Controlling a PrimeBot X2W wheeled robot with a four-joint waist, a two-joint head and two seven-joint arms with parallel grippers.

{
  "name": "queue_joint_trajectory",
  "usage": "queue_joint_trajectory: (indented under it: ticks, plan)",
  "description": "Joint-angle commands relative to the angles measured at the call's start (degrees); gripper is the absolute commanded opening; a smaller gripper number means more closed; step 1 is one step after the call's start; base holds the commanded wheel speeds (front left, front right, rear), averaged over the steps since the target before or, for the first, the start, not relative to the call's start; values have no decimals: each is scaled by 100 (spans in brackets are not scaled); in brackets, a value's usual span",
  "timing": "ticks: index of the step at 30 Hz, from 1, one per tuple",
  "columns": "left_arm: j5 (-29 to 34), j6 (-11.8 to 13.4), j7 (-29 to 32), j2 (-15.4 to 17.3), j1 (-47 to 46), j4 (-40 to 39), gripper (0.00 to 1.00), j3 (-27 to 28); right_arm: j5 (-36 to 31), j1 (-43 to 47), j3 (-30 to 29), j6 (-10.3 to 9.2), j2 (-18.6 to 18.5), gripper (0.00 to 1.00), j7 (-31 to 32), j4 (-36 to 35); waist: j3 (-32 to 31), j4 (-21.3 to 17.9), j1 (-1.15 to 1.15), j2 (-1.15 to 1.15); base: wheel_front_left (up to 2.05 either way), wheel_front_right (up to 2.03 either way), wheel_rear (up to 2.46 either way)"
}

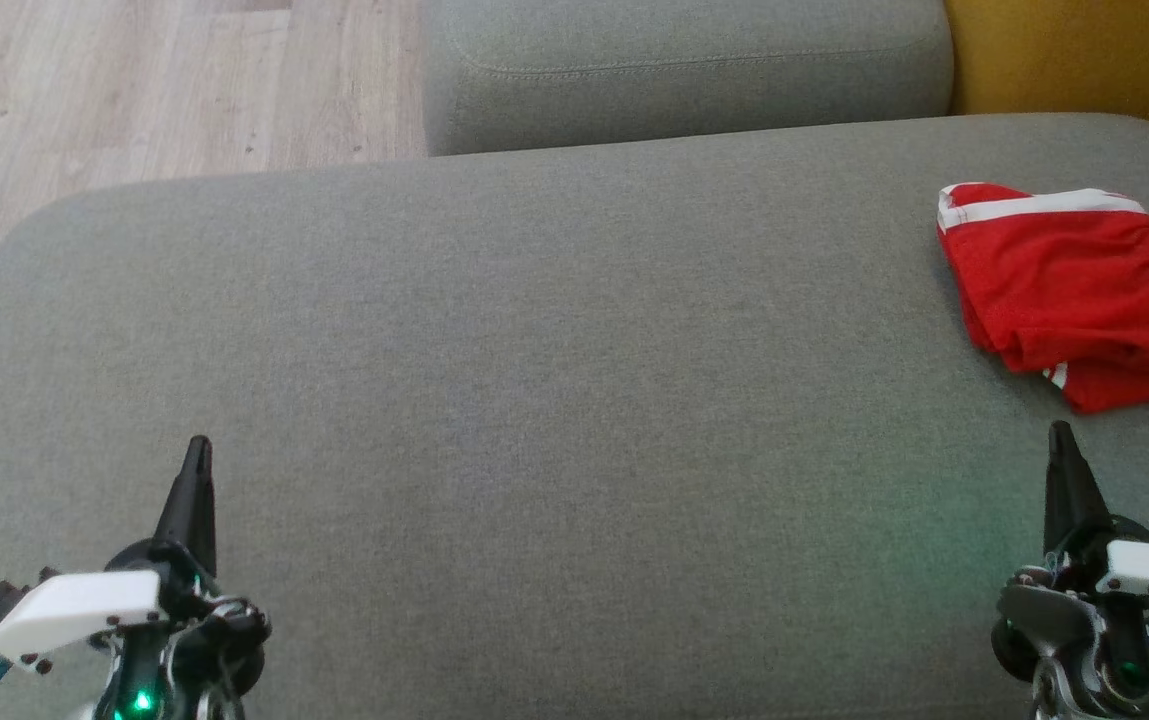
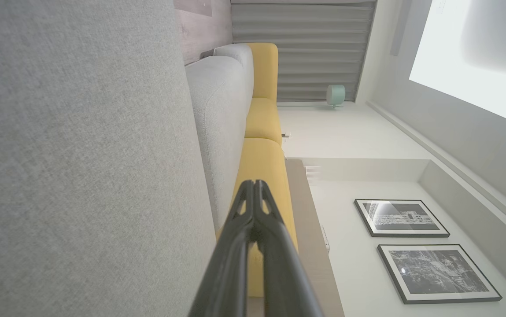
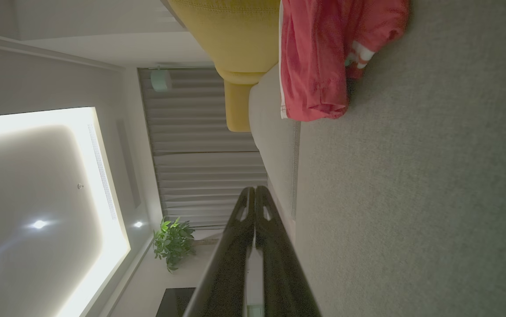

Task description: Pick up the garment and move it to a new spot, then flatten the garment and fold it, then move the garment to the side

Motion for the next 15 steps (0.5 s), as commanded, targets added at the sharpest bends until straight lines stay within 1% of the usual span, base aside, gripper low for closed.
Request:
queue_joint_trajectory:
  ticks: [1,15]
  plan:
    - [-25,-40,44,50,-311,-209,0,206,41,-292,122,-4,-50,0,33,-218,0,0,0,0,0,0,0]
    - [-25,-40,44,50,-311,-209,0,206,41,-292,122,-4,-50,0,33,-218,0,0,0,0,0,0,0]
